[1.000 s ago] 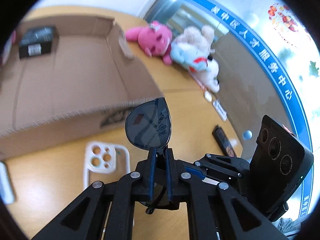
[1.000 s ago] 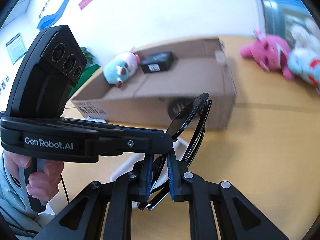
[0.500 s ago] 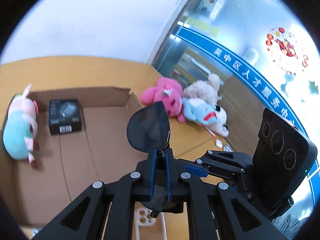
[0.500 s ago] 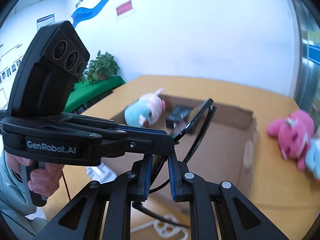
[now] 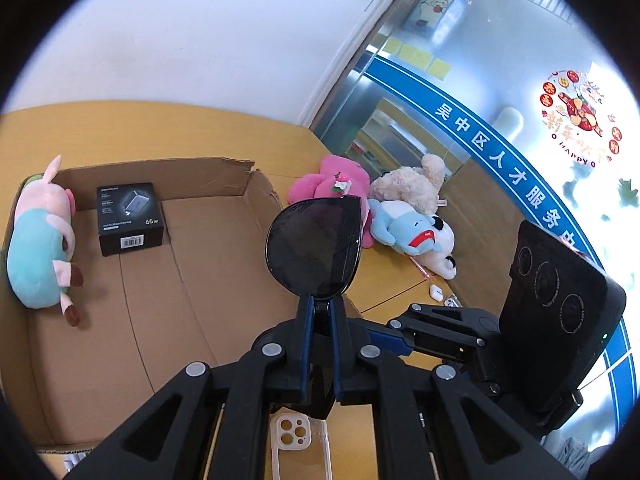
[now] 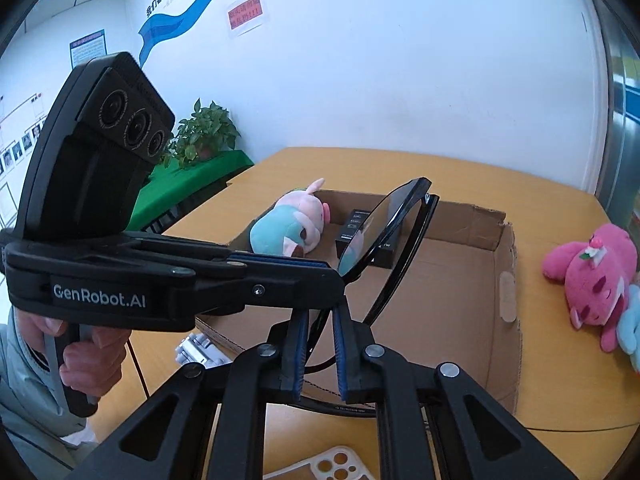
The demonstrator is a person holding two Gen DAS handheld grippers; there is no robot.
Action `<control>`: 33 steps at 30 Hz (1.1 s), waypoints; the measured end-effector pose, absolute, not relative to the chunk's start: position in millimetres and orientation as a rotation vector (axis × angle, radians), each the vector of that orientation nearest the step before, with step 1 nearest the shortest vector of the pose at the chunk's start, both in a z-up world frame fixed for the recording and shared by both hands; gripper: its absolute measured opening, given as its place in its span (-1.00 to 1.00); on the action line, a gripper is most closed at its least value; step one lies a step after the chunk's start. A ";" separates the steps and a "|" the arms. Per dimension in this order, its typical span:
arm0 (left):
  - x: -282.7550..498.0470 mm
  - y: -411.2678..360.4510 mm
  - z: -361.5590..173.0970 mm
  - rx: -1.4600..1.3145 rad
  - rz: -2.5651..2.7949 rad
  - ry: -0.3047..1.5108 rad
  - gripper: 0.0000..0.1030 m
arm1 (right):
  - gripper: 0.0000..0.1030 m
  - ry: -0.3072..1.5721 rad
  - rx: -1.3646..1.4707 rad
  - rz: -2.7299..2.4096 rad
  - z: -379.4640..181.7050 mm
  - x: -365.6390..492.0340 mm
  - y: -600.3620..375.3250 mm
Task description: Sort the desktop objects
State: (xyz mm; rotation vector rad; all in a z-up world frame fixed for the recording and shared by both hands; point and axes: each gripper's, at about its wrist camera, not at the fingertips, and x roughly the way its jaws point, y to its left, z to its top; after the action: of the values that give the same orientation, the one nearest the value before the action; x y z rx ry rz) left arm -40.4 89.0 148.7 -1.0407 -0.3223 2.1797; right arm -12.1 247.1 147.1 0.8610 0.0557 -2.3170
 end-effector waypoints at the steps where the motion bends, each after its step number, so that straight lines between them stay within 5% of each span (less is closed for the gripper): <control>1: -38.3 85.7 149.6 -1.038 2.178 -0.329 -0.86 | -0.79 0.041 0.861 -2.311 146.6 -11.9 246.3; 8: 8.5 77.4 126.5 -1.105 2.167 -0.304 -0.86 | -0.79 -0.079 0.865 -2.256 133.1 21.5 246.0; 19: 82.6 38.1 33.5 -1.400 2.135 -0.258 -0.89 | -0.84 -0.422 1.099 -1.927 2.9 83.4 202.3; 33: 133.5 -41.5 27.4 -1.383 2.302 -0.459 -0.84 | -0.88 -0.420 1.304 -1.818 -52.1 98.8 150.3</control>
State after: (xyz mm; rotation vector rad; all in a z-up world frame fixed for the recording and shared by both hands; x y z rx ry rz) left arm 133.5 -41.5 27.4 -1.3835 -0.4593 2.3020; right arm 98.8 150.3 -52.1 1.3044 -0.4204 -1.8181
